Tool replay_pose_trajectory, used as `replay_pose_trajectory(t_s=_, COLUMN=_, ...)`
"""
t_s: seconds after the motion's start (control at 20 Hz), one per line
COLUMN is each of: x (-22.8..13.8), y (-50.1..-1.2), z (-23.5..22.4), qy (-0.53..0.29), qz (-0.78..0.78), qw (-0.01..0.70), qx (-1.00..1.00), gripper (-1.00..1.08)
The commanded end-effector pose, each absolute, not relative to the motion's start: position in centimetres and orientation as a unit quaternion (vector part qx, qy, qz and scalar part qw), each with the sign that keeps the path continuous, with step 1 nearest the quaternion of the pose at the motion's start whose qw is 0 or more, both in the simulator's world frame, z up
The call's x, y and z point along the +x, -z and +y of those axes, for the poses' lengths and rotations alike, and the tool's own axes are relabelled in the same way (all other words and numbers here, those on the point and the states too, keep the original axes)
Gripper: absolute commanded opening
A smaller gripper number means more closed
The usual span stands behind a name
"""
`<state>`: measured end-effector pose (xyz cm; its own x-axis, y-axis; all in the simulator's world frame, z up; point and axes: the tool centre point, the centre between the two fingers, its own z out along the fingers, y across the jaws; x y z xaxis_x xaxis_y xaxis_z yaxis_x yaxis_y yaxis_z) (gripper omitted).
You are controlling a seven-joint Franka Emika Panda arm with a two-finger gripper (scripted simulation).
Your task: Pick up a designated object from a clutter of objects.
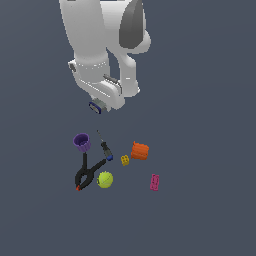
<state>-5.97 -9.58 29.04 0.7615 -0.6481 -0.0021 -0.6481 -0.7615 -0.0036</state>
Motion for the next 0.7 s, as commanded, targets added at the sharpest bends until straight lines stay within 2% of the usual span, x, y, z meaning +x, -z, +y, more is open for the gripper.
replay_pose_trajectory(t_s=0.0, x=-6.5, y=-30.8, z=-11.6, qy=-0.001, qz=0.345, qw=0.002, qx=-0.939, gripper=-1.00)
replay_pose_trajectory(t_s=0.35, x=-7.2, y=-34.2, z=-15.3, qy=0.000, qz=0.345, qw=0.001, qx=-0.939, gripper=-1.00)
replay_pose_trajectory(t_s=0.65, x=-7.3, y=-35.1, z=-16.3, qy=0.000, qz=0.345, qw=0.000, qx=-0.939, gripper=-1.00)
